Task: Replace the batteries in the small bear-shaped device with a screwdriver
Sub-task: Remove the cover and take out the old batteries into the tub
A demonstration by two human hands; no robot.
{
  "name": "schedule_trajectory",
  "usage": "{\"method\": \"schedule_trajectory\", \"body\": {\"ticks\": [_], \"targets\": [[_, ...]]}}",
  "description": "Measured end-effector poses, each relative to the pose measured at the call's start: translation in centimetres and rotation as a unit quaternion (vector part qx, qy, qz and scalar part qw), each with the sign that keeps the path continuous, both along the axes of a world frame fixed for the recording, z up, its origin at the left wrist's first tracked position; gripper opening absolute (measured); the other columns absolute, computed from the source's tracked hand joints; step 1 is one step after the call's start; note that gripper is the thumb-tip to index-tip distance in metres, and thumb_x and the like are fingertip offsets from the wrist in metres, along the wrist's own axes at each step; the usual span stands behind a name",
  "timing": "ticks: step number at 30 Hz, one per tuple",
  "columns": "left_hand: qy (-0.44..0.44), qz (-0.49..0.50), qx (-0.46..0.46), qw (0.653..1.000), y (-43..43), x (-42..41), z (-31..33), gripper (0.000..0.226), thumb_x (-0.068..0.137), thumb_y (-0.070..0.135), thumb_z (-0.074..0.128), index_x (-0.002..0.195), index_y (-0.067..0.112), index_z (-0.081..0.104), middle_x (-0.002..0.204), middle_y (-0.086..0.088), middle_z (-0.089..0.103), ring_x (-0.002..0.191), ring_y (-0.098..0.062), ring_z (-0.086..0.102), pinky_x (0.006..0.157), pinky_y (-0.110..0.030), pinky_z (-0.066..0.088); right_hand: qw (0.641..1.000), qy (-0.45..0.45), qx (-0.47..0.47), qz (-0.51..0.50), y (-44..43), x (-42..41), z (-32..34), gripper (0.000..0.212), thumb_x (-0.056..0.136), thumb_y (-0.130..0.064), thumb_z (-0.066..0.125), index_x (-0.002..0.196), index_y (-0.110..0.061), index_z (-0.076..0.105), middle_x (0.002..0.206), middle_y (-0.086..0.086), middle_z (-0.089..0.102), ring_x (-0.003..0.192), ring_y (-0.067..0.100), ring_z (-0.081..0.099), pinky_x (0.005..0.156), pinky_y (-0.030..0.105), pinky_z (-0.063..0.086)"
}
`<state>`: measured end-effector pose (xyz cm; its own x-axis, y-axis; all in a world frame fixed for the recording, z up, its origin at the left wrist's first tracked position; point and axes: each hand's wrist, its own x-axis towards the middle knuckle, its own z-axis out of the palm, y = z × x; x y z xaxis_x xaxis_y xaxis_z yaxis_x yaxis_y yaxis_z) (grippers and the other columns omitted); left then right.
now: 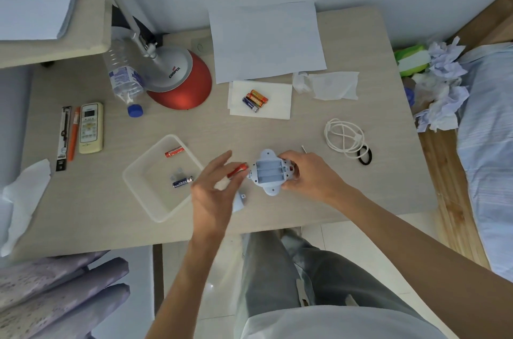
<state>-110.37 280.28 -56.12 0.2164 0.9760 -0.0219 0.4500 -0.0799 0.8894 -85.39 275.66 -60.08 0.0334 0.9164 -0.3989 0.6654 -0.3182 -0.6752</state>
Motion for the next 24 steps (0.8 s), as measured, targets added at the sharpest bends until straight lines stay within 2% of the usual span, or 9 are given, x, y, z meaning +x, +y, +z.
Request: {"method": "schedule_trajectory", "body": {"ticks": [3, 5, 7, 10, 13, 15, 19, 22, 24], "targets": [[0.006, 0.068, -0.012, 0.998, 1.8, -4.8, 0.5, 0.023, 0.09, 0.01, 0.087, 0.107, 0.025, 0.084, 0.122, 0.003, 0.079, 0.114, -0.008, 0.074, 0.103, -0.031, 0.057, 1.0, 0.004, 0.001, 0.0, 0.0, 0.0, 0.1, 0.051, 0.077, -0.024, 0.088, 0.123, -0.026, 0.067, 0.091, -0.008, 0.073, 0.08, 0.013, 0.069, 0.077, 0.04, 0.06], [0.04, 0.097, -0.013, 0.994, 3.2, -8.1, 0.3, 0.025, 0.089, 0.011, 0.088, 0.109, 0.025, 0.083, 0.12, 0.004, 0.08, 0.112, -0.012, 0.075, 0.103, -0.038, 0.059, 1.0, 0.0, 0.001, 0.006, 0.0, 0.0, 0.0, 0.052, 0.077, -0.024, 0.088, 0.124, -0.027, 0.066, 0.091, -0.009, 0.073, 0.08, 0.011, 0.069, 0.076, 0.038, 0.06], [0.111, 0.087, 0.009, 0.99, 4.6, -10.5, -0.3, 0.027, 0.089, 0.015, 0.089, 0.111, 0.029, 0.082, 0.119, 0.006, 0.079, 0.112, -0.012, 0.075, 0.102, -0.038, 0.06, 1.0, -0.004, -0.001, 0.01, 0.0, 0.0, 0.1, 0.054, 0.077, -0.024, 0.088, 0.126, -0.027, 0.066, 0.094, -0.009, 0.073, 0.081, 0.011, 0.069, 0.077, 0.036, 0.06], [0.17, 0.05, 0.009, 0.984, 6.4, -12.3, -2.0, 0.034, 0.089, 0.022, 0.09, 0.105, 0.048, 0.074, 0.117, 0.007, 0.078, 0.109, -0.017, 0.075, 0.101, -0.038, 0.06, 1.0, -0.007, 0.001, 0.01, 0.1, 0.1, 0.1, 0.055, 0.077, -0.022, 0.088, 0.127, -0.026, 0.066, 0.094, -0.009, 0.073, 0.081, 0.011, 0.069, 0.077, 0.035, 0.06], [0.265, -0.008, 0.001, 0.964, 7.6, -12.6, -4.2, 0.018, 0.09, 0.021, 0.088, 0.107, 0.025, 0.086, 0.126, 0.0, 0.077, 0.121, -0.025, 0.069, 0.104, -0.045, 0.057, 1.0, -0.01, 0.002, 0.019, 0.0, 0.1, 0.2, 0.055, 0.078, -0.023, 0.088, 0.129, -0.025, 0.066, 0.094, -0.008, 0.073, 0.08, 0.01, 0.069, 0.076, 0.035, 0.059], [0.3, -0.028, -0.01, 0.953, 7.9, -12.5, -5.1, 0.022, 0.09, 0.021, 0.088, 0.111, 0.016, 0.086, 0.129, -0.001, 0.076, 0.126, -0.027, 0.066, 0.104, -0.045, 0.056, 1.0, -0.012, 0.001, 0.025, -0.1, 0.2, 0.1, 0.056, 0.078, -0.024, 0.088, 0.129, -0.025, 0.065, 0.094, -0.008, 0.073, 0.079, 0.009, 0.068, 0.075, 0.034, 0.059], [0.319, -0.029, -0.021, 0.947, 8.2, -12.1, -5.1, 0.024, 0.092, 0.03, 0.086, 0.114, 0.022, 0.084, 0.133, 0.005, 0.071, 0.126, -0.02, 0.063, 0.098, -0.039, 0.055, 1.0, -0.007, 0.003, 0.02, -0.3, 0.3, 0.1, 0.055, 0.079, -0.024, 0.088, 0.128, -0.027, 0.065, 0.092, -0.012, 0.07, 0.077, 0.004, 0.066, 0.073, 0.029, 0.055], [0.322, -0.036, -0.036, 0.945, 8.2, -11.8, -4.4, 0.023, 0.091, 0.032, 0.086, 0.114, 0.028, 0.084, 0.134, 0.011, 0.068, 0.127, -0.015, 0.059, 0.097, -0.033, 0.049, 1.0, -0.005, 0.007, 0.019, -0.3, 0.1, 0.1, 0.054, 0.079, -0.024, 0.088, 0.128, -0.026, 0.065, 0.096, -0.01, 0.073, 0.08, 0.009, 0.068, 0.076, 0.034, 0.059], [0.328, -0.049, -0.033, 0.943, 7.9, -11.8, -4.0, 0.023, 0.091, 0.03, 0.085, 0.115, 0.029, 0.084, 0.134, 0.009, 0.071, 0.129, -0.018, 0.059, 0.099, -0.033, 0.048, 1.0, -0.003, 0.01, 0.017, -0.4, 0.1, 0.1, 0.054, 0.079, -0.024, 0.088, 0.128, -0.025, 0.065, 0.098, -0.009, 0.074, 0.081, 0.01, 0.069, 0.077, 0.036, 0.06]]}}
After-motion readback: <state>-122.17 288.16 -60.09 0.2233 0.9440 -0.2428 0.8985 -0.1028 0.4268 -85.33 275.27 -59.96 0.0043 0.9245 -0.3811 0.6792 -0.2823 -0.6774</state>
